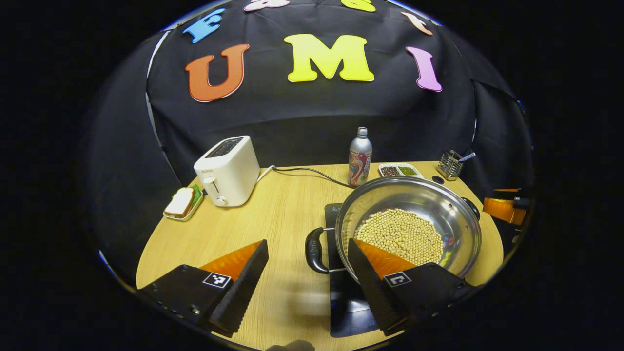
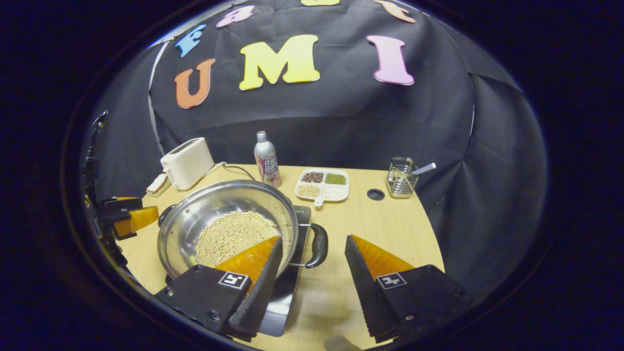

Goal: First push the handle of the pot to place it horizontally, then grasp the pot with both hands and set it on the induction cooktop.

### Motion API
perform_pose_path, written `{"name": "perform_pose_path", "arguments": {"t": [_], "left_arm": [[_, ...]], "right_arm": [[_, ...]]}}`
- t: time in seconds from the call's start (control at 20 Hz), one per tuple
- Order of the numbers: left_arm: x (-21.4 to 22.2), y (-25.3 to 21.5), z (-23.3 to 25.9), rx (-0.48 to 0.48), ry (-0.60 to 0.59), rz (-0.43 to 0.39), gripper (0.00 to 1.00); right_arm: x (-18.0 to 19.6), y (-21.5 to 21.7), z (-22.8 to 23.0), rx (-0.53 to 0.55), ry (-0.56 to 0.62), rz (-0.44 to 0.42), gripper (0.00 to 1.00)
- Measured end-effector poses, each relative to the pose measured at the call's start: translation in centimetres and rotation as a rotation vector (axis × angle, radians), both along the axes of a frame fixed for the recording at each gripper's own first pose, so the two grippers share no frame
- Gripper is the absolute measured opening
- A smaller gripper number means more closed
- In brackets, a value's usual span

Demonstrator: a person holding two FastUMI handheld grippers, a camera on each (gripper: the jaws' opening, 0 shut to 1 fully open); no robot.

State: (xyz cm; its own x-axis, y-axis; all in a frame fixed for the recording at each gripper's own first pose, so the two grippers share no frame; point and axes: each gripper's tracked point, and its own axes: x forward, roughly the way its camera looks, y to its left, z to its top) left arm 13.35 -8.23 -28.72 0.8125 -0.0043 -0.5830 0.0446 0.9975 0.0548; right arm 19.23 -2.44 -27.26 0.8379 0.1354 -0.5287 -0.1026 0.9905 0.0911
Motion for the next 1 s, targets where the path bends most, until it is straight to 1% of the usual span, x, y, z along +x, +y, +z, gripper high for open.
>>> {"name": "perform_pose_path", "arguments": {"t": [0.15, 0.3, 0.4, 0.5, 0.55, 0.6, 0.65, 0.75, 0.85, 1.0], "left_arm": [[-1.7, 0.0, 2.5, 0.011, -0.045, 0.018, 0.98], [-3.4, -0.8, 6.3, -0.022, -0.105, 0.012, 0.98], [-4.4, -1.0, 9.4, -0.029, -0.174, -0.005, 0.98], [-5.6, -0.9, 12.7, -0.037, -0.253, -0.030, 0.97], [-6.6, -0.9, 13.9, -0.046, -0.264, -0.043, 0.97], [-7.5, -0.7, 15.0, -0.053, -0.277, -0.052, 0.97], [-8.4, -0.4, 16.5, -0.057, -0.299, -0.061, 0.97], [-9.8, 0.6, 19.4, -0.078, -0.345, -0.072, 0.97], [-11.7, 1.4, 22.0, -0.099, -0.382, -0.088, 0.97], [-14.2, 2.9, 25.9, -0.118, -0.443, -0.079, 0.97]], "right_arm": [[-1.7, 0.2, 2.8, -0.019, -0.067, 0.036, 0.82], [-4.0, 0.3, 6.3, -0.047, -0.131, 0.052, 0.82], [-5.8, 0.3, 9.4, -0.081, -0.193, 0.047, 0.83], [-7.6, -0.3, 12.9, -0.141, -0.274, 0.023, 0.83], [-8.7, -0.1, 14.5, -0.158, -0.296, 0.013, 0.84], [-10.5, 0.5, 16.2, -0.155, -0.319, 0.007, 1.00], [-11.3, 1.1, 17.8, -0.150, -0.352, -0.001, 1.00], [-14.2, 1.3, 21.2, -0.141, -0.402, -0.036, 1.00], [-16.8, 2.3, 23.9, -0.087, -0.439, -0.050, 1.00], [-20.0, 2.4, 27.1, -0.006, -0.468, -0.069, 1.00]]}}
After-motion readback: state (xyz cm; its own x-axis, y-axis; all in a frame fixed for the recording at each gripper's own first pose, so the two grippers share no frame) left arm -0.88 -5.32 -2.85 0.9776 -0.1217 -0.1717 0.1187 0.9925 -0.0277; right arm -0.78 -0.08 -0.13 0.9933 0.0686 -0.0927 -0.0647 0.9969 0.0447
